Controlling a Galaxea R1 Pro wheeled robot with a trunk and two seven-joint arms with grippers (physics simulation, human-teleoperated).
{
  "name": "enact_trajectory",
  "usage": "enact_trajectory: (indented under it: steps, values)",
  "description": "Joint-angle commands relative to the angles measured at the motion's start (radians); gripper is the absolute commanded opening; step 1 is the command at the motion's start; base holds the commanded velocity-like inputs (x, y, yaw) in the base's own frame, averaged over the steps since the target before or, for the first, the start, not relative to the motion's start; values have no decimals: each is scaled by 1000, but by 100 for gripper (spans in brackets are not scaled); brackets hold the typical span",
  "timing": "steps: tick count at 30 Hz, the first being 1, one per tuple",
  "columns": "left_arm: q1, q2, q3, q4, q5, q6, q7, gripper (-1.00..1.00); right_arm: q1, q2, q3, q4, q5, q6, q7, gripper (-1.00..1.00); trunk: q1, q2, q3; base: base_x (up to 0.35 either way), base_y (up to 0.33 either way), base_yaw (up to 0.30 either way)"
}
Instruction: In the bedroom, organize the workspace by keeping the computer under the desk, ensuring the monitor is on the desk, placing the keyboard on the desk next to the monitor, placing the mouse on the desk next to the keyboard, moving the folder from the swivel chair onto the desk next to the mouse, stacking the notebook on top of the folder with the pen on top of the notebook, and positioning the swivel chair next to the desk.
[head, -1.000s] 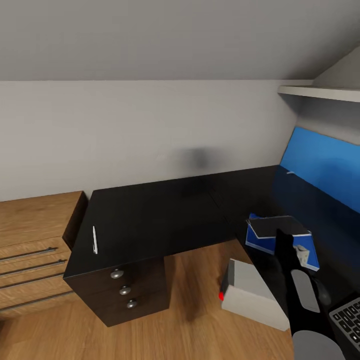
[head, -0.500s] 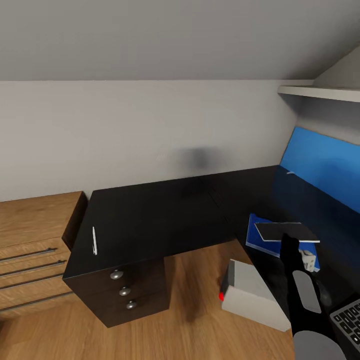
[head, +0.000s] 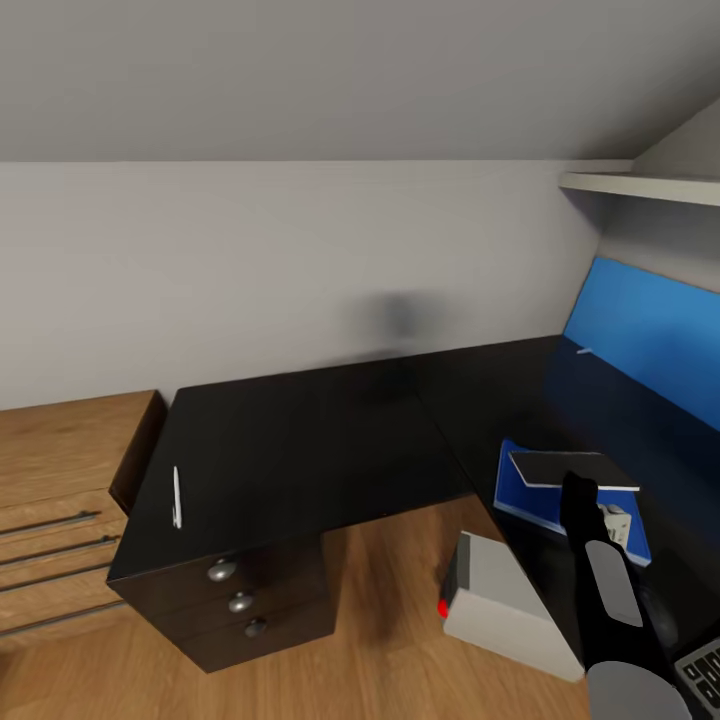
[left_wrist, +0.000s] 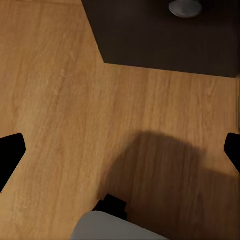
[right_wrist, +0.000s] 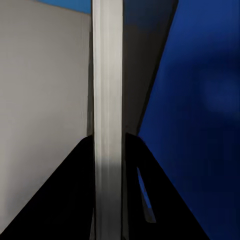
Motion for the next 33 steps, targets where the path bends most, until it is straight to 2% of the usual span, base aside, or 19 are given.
enact_trajectory:
  steps: [1, 17, 33]
  values:
    - [-1, 1, -9, 0, 7, -5, 8, 100, -1, 1, -2, -1, -10, 2, -2, -100, 0, 0, -1, 137, -126, 0]
    - [-1, 1, -9, 0, 9, -5, 9, 100, -1, 1, -4, -2, -11, -19, -36, -100, 0, 0, -1, 28, -26, 0]
    - [-1, 2, -8, 0, 9, -6, 12, 100, -1, 2, -3, -2, -11, -37, -40, -100, 0, 0, -1, 0, 0, 0]
